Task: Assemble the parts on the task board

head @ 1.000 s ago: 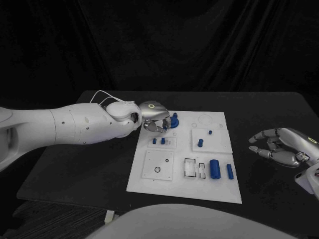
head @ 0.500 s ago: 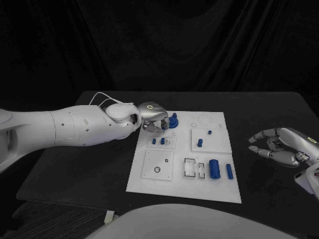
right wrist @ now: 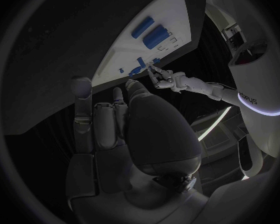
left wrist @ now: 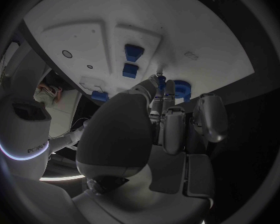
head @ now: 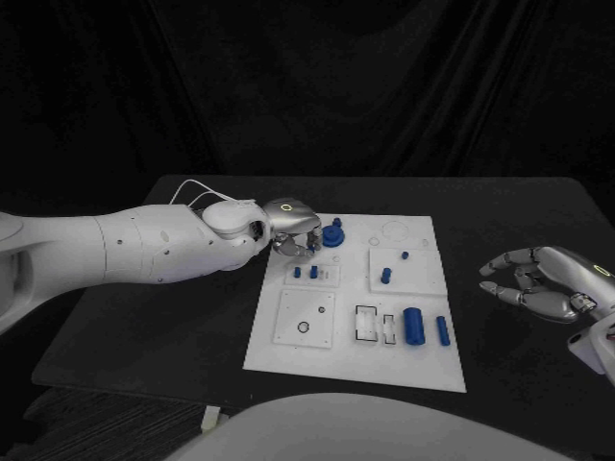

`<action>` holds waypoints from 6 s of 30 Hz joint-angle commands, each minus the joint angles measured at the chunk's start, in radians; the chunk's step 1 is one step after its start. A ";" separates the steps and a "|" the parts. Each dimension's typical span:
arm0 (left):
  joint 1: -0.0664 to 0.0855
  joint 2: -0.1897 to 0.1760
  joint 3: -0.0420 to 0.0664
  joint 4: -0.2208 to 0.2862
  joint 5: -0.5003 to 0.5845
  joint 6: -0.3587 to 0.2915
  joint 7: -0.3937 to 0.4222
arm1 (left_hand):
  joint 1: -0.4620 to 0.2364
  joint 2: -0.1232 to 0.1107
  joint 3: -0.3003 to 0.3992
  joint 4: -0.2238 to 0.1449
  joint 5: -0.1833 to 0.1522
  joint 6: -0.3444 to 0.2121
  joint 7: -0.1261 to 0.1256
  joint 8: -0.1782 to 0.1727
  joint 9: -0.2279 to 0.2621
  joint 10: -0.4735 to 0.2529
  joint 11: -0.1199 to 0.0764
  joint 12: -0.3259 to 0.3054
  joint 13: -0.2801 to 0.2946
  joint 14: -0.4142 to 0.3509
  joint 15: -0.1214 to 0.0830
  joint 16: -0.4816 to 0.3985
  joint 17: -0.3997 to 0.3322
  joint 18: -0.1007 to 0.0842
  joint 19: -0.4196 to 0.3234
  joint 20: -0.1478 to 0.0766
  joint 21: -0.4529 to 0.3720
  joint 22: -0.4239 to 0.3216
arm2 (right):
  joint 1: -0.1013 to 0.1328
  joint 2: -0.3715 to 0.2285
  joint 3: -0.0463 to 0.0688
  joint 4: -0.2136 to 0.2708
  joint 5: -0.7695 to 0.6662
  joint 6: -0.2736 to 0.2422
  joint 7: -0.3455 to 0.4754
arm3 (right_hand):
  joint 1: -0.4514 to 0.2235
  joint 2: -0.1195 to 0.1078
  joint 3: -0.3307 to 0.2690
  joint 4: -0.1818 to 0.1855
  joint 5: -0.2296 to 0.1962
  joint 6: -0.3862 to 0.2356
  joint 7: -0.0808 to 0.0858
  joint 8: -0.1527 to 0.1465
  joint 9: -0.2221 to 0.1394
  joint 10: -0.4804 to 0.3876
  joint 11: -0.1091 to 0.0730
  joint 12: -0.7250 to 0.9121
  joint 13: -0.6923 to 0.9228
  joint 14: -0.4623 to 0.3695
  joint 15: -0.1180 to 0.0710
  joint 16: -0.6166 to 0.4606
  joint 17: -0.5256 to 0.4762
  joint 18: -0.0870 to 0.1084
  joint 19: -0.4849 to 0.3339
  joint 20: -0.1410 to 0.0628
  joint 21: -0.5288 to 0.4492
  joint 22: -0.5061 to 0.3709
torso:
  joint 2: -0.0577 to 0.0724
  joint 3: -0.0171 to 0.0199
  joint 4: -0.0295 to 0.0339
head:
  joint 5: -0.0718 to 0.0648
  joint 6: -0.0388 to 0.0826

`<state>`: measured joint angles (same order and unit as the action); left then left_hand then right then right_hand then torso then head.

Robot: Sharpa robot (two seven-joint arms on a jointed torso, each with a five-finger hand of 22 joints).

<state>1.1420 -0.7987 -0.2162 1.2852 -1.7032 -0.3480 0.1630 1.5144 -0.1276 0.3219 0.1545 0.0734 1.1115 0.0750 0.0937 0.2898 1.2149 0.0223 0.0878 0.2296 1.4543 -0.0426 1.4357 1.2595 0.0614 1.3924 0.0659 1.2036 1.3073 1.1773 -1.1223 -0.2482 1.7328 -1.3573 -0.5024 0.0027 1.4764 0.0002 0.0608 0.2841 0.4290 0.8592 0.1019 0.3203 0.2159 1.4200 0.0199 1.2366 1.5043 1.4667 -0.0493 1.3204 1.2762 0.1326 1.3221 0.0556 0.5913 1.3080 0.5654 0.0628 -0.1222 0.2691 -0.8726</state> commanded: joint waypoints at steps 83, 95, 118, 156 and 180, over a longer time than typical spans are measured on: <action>0.195 -0.117 0.001 -0.085 0.237 -0.082 0.249 | -0.104 -0.058 -0.183 0.137 -0.025 -0.195 -0.106 -0.009 -0.064 -0.353 -0.057 0.054 0.118 -0.796 0.055 -0.790 -0.721 0.073 -0.664 0.066 -0.928 -0.117 | 0.228 -0.025 0.001 -0.006 -0.098 -0.022 -0.148 | -0.001 -0.073 0.006 0.003 -0.021 -0.006 -0.012 -0.021 -0.013 -0.272 -0.023 -0.686 -0.711 0.024 -0.021 -0.168 -0.145 0.008 0.051 -0.009 -0.001 0.048 | -0.002 -0.0188 0.0207 | 0.046 0.000; 0.235 -0.105 0.001 0.005 1.203 0.202 0.448 | -0.257 0.017 -0.441 0.143 0.115 -0.487 -0.048 -0.040 -0.168 -1.012 -0.035 -0.055 -0.147 -1.362 0.108 -1.416 -1.188 0.010 -1.165 0.153 -1.153 -0.568 | 0.332 0.024 0.001 0.001 -0.449 0.121 -0.203 | 0.006 -0.135 0.160 0.003 -0.305 0.084 -0.105 -0.134 -0.033 -0.385 0.008 -1.175 -1.216 -0.016 -0.010 -0.332 -0.288 0.028 0.003 0.002 -0.224 0.016 | -0.006 -0.0440 0.0540 | -0.004 0.000; 0.112 -0.123 0.000 0.130 1.636 0.351 0.543 | -0.477 0.312 -0.583 0.138 0.011 -1.081 -0.110 -0.088 -0.283 -1.215 -0.093 -0.088 -0.230 -1.454 0.064 -1.436 -1.259 0.114 -1.392 0.066 -1.204 -1.307 | 0.209 0.094 0.000 -0.087 -0.315 0.309 -0.175 | -0.026 -0.141 0.266 -0.041 -0.322 0.039 -0.032 -0.257 -0.107 -0.398 0.065 -1.145 -1.356 -0.085 0.033 -0.468 -0.394 0.049 -0.040 0.036 -0.475 -0.033 | -0.002 -0.0765 0.1127 | -0.133 0.000; 0.067 -0.151 0.000 0.175 1.638 0.219 0.592 | -0.379 0.317 -0.628 0.136 0.085 -1.084 -0.220 -0.088 -0.284 -1.215 -0.153 -0.088 -0.230 -1.454 -0.087 -1.436 -1.259 0.116 -1.392 -0.026 -1.204 -1.307 | 0.128 0.294 0.001 -0.218 -0.308 0.341 -0.099 | -0.002 -0.145 0.278 -0.090 -0.326 0.035 0.009 -0.255 -0.146 -0.386 0.072 -1.157 -1.417 -0.070 0.033 -0.430 -0.360 0.048 -0.018 0.034 -0.486 -0.008 | -0.002 -0.0868 0.1262 | -0.184 0.000; 0.063 -0.137 0.000 0.156 1.638 0.279 0.573 | -0.316 0.338 -0.604 0.136 0.215 -1.054 -0.199 -0.083 -0.278 -1.215 -0.069 -0.088 -0.230 -1.454 -0.024 -1.436 -1.259 0.098 -1.392 -0.044 -1.204 -1.307 | 0.059 0.417 0.003 -0.378 -0.308 0.354 -0.098 | -0.014 -0.138 0.250 -0.124 -0.276 0.044 -0.043 -0.253 -0.147 -0.438 0.085 -1.170 -1.439 -0.085 0.042 -0.444 -0.371 0.048 -0.024 0.042 -0.503 0.013 | -0.006 -0.0895 0.1258 | -0.180 0.000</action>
<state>1.2064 -0.9377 -0.2172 1.4414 -0.0703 -0.0940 0.6760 1.1888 0.2072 -0.2875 0.2896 0.2825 0.0502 -0.1249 0.0049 0.0105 0.0017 -0.0548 0.0066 0.0010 -0.0013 -0.0302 0.0036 0.0011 0.1705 -0.0002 0.0165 0.0032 0.0015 1.2402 -0.7068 -0.2462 1.3600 -1.6623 -0.1479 -0.0985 1.4687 -0.1419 0.3155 0.1582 0.1491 0.9042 0.0636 0.0668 0.0682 0.9861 0.1038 0.0695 0.0657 1.3918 -0.0071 0.8827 0.9066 0.1721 1.2990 0.0895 0.0917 1.3080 0.5601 -0.0257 0.0051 0.0876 -0.8725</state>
